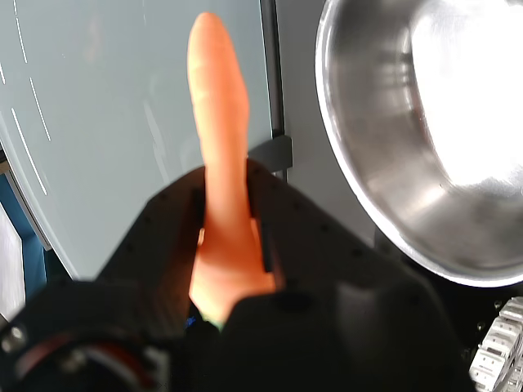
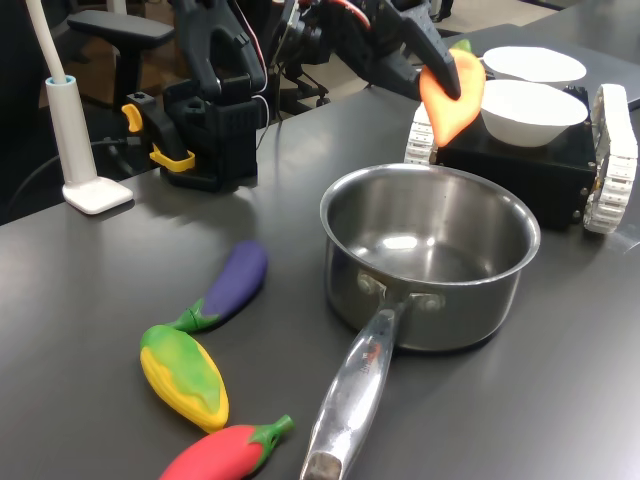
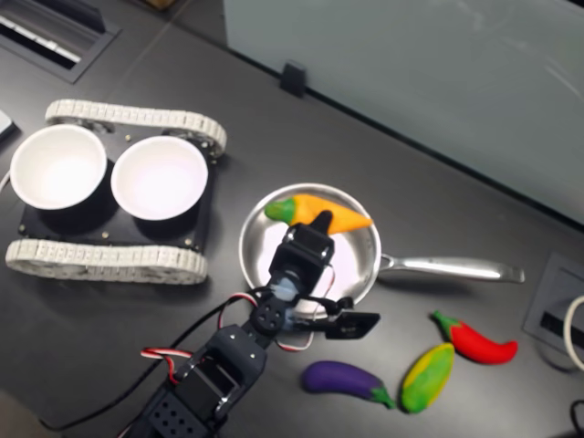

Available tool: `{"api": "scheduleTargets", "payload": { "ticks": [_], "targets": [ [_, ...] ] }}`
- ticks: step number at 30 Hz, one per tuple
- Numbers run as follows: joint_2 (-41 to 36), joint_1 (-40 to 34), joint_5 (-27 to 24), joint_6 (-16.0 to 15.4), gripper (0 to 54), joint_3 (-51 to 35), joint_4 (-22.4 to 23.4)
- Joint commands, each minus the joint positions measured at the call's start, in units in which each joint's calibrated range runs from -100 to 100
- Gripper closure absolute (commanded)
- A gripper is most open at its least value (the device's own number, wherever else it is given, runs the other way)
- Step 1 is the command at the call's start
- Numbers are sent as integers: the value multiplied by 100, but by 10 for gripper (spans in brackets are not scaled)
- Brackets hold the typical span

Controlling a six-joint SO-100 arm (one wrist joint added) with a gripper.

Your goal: Pick up the carrot and place them in the pan

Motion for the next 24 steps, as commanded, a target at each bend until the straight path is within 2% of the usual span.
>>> {"api": "scheduleTargets", "payload": {
  "ticks": [1, 24],
  "targets": [
    [-182, 81, 73, 132, 532, -149, -417],
    [3, -321, 122, 275, 532, 633, -622]
  ]
}}
